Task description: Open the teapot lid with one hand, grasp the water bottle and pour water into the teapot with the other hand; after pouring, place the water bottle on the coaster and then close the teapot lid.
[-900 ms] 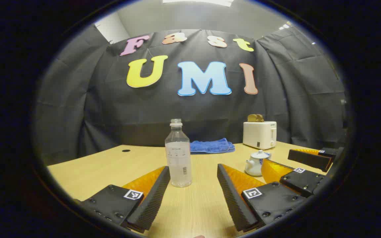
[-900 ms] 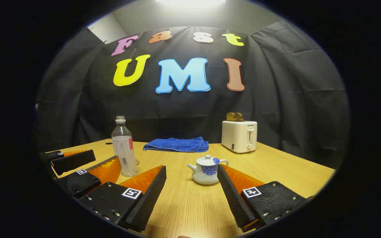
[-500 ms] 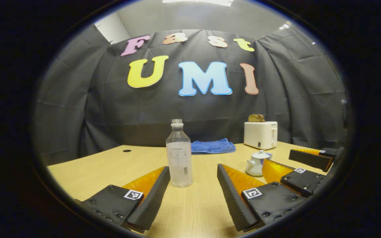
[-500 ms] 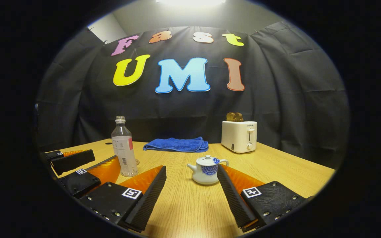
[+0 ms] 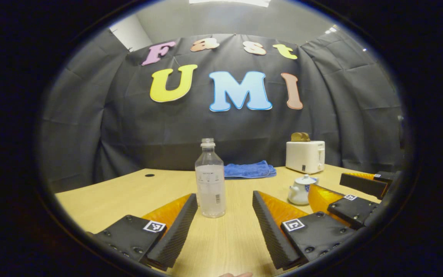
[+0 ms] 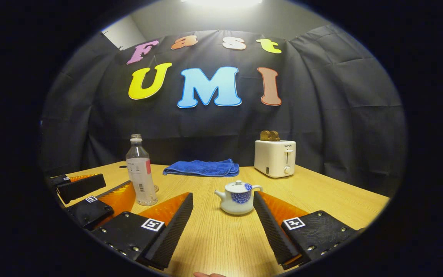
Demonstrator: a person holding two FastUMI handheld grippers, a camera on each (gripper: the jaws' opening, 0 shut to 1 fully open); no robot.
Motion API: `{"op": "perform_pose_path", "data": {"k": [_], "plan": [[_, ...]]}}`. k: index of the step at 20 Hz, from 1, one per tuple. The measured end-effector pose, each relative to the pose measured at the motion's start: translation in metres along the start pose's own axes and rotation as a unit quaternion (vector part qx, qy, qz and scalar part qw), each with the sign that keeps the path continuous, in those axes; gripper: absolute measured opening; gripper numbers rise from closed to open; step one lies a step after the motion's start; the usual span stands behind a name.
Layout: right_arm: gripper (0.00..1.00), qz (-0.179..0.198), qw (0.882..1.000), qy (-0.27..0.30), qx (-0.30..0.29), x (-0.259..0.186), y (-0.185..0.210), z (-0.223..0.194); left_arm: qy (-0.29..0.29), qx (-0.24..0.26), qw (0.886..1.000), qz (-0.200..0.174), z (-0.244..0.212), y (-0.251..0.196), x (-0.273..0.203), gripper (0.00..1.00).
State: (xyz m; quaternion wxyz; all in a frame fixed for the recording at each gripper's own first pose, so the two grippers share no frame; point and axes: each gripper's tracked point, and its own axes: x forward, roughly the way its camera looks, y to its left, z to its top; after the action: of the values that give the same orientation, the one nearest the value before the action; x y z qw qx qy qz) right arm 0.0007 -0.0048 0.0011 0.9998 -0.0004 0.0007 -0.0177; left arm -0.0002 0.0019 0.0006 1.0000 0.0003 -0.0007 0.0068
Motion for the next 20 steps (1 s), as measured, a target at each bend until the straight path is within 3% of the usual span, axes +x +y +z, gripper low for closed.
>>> {"op": "perform_pose_path", "data": {"k": [7,20], "plan": [[0.96,0.003,1.000,-0.003,0.023,0.015,-0.004,0.004,0.002,0.008,0.999,-0.032,0.001,-0.009,0.017,0.99],[0.94,-0.019,0.999,0.041,-0.001,0.102,-0.030,0.008,-0.018,-0.008,0.999,-0.027,0.038,0.018,0.070,0.99]]}}
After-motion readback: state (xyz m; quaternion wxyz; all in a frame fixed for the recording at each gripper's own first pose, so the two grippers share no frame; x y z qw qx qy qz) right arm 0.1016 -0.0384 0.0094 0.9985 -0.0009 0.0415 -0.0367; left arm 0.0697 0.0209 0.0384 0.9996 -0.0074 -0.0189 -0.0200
